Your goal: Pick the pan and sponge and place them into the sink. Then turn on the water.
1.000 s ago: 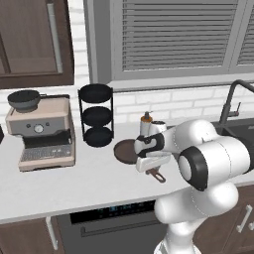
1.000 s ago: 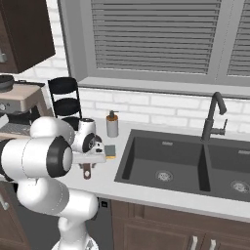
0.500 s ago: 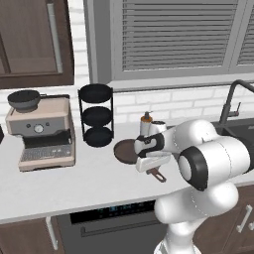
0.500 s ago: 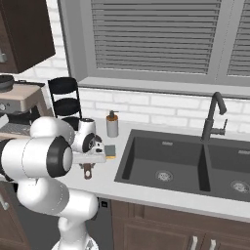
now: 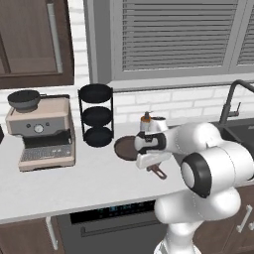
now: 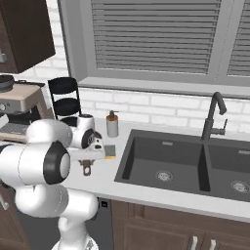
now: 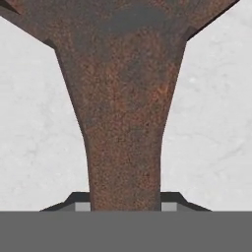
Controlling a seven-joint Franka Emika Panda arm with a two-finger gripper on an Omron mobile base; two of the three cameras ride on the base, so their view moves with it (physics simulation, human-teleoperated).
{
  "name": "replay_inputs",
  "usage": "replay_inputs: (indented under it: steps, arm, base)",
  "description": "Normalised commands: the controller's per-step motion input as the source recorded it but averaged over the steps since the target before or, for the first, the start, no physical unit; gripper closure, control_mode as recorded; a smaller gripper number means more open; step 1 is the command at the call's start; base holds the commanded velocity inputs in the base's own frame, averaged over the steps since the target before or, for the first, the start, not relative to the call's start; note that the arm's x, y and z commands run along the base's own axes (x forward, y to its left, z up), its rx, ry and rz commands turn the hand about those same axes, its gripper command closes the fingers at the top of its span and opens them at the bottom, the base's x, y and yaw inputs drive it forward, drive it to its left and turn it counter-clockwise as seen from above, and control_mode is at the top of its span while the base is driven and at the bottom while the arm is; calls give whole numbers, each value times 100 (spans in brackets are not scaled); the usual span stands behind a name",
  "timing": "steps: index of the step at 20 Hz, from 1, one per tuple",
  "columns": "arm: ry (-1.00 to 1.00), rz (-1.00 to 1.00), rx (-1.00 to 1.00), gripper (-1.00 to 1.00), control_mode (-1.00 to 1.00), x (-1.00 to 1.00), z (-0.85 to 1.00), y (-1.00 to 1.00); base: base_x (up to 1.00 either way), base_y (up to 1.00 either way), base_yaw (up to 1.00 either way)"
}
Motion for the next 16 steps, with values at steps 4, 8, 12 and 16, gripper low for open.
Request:
replay_inputs:
  steps: [4, 8, 12, 16]
  arm:
    - [0, 0, 0, 100, -100, -24, 37, -13]
    - [0, -1, 0, 100, -100, -21, 35, -12]
    - [0, -9, 0, 100, -100, -19, 39, -26]
    - [0, -18, 0, 100, -100, -13, 40, -40]
  base:
    - [0, 0, 0]
    - [0, 0, 0]
    - [0, 0, 0]
    - [0, 0, 0]
